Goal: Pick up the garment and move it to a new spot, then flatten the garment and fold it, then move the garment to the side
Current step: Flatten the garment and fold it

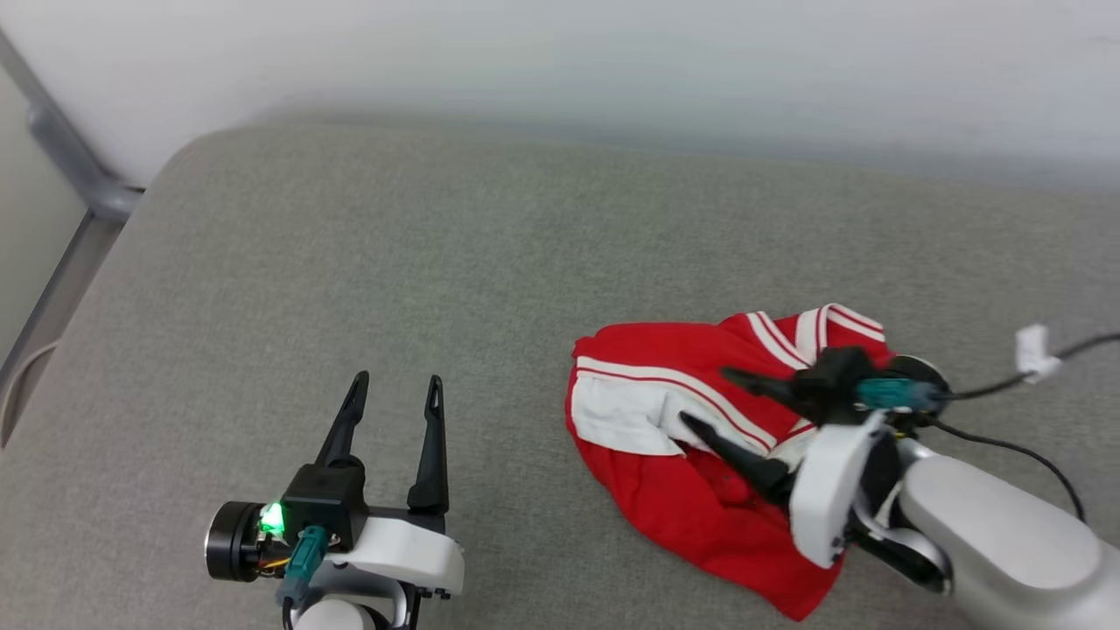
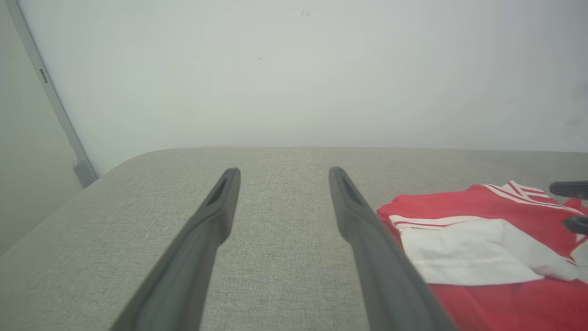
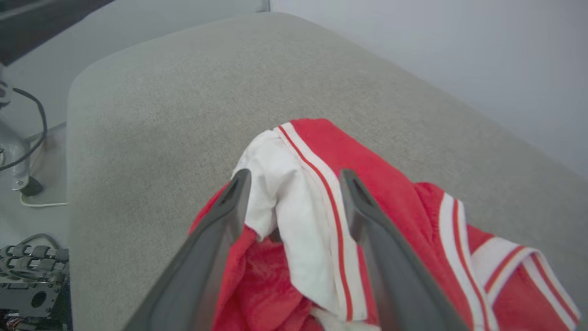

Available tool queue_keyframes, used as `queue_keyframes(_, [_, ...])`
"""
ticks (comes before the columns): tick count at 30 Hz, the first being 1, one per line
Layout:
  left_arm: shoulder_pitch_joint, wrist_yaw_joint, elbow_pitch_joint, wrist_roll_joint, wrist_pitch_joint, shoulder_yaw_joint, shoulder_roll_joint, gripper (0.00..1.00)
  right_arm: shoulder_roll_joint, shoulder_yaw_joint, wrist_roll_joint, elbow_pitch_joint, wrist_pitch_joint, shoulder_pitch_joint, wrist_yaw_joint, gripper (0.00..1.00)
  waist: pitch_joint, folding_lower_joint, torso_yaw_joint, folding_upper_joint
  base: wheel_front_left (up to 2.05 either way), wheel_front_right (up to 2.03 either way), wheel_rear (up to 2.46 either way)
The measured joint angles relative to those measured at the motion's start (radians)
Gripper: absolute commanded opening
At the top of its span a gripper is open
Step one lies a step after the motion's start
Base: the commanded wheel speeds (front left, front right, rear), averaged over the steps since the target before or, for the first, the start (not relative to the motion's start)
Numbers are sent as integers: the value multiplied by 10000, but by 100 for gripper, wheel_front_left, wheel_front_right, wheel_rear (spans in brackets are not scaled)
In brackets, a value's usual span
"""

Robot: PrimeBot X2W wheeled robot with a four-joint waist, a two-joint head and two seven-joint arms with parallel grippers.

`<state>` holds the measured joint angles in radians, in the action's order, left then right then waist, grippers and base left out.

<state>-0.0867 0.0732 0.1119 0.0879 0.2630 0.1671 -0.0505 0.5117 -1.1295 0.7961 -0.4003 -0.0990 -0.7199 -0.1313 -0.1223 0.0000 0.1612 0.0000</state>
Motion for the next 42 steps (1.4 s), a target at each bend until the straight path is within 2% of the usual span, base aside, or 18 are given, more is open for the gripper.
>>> queue_keyframes(5, [26, -211, -79, -226, 0, -132, -67, 100, 343, 1937, -614, 123, -1020, 1226, 0, 100, 390, 0, -327, 0, 0, 0, 0])
queue_keyframes(10, [-151, -499, -198, -387, 0, -224, -341, 100, 151, 4592, -1942, 136, -1488, 2836, 0, 100, 649, 0, -652, 0, 0, 0, 0])
queue_keyframes(15, [-603, -792, -282, -483, 0, -297, -614, 100, -667, 7413, -3576, 608, -1607, 4544, 0, 100, 786, 0, -912, 0, 0, 0, 0])
queue_keyframes(20, [-1115, -1283, -303, -485, 0, -140, -871, 100, -1592, 9455, -4809, 1452, -1632, 6091, 0, 100, 865, -1, -1039, 0, 0, 0, 0])
queue_keyframes(25, [-2085, -1825, -67, -303, 0, 370, -1344, 100, -2387, 10427, -5490, 2153, -1388, 7064, 0, 100, 859, -1, -1145, 0, 0, 0, 0])
queue_keyframes(29, [-3096, -1988, 337, 140, -497, 1246, -1885, 100, -2752, 10767, -5829, 2612, -1191, 7456, 0, 100, 814, -1, -1306, 0, 0, 0, 0])
queue_keyframes(31, [-3658, -2011, 493, 591, -1053, 2057, -2266, 100, -2844, 10830, -5940, 2786, -1114, 7494, 0, 100, 770, -1, -1411, 0, 0, 0, 0])
queue_keyframes(36, [-4931, -2023, 585, 2600, -2777, 4243, -3354, 100, -2959, 10851, -6128, 3032, -1007, 7562, 0, 100, 620, 0, -1687, 0, 0, 0, 0])
queue_keyframes(42, [-6155, -2023, 535, 5003, -5427, 6790, -4612, 100, -2997, 10891, -6213, 3150, -938, 7550, 0, 100, 410, 0, -1958, 0, 0, 0, 0])
